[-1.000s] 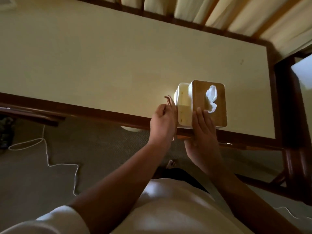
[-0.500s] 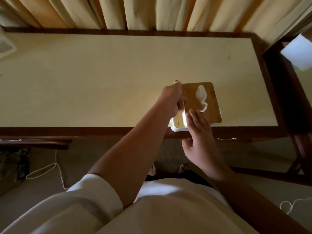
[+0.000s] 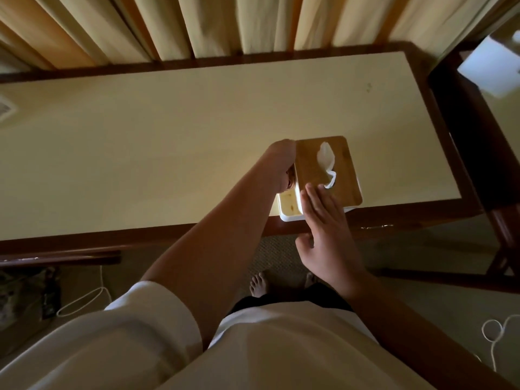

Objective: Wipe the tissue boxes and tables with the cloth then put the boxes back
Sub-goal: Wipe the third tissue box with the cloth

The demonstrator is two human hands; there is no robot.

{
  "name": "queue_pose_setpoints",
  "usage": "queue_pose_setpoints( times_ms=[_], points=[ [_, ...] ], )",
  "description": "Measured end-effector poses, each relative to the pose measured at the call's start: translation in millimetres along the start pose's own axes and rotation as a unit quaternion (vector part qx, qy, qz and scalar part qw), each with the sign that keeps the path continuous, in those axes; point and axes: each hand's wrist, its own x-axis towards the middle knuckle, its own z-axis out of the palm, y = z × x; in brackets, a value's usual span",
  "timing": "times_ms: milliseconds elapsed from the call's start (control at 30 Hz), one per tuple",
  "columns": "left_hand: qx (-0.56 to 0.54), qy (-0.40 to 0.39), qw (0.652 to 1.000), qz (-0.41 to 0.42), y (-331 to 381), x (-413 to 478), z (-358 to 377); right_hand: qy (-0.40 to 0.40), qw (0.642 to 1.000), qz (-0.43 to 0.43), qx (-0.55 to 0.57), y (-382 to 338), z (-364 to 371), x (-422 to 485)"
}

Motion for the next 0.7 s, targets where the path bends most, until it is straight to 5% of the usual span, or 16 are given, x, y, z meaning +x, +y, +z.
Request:
queue_pose_setpoints(
  times_ms=[167, 300, 400, 533, 700],
  points=[
    [0.062, 0.021, 0.997, 0.041, 4, 5, -8, 0.001, 1.000, -0.006, 0.008, 2, 0, 1],
    [0.277, 0.132, 0.938, 0.160, 0, 15, -29, 0.013, 1.000, -0.015, 0.012, 4, 2, 0],
    [0.274, 0.148, 0.931, 0.192, 1, 14, -35, 0.016, 1.000, -0.018, 0.014, 4, 2, 0],
    [0.138, 0.039, 0.985, 0.096, 11, -4, -20, 0.006, 1.000, -0.015, 0.017, 5, 0, 1],
    [0.087, -0.020, 0.996, -0.006, 15, -11, -14, 0.000, 1.000, -0.015, 0.021, 5, 0, 1]
  ],
)
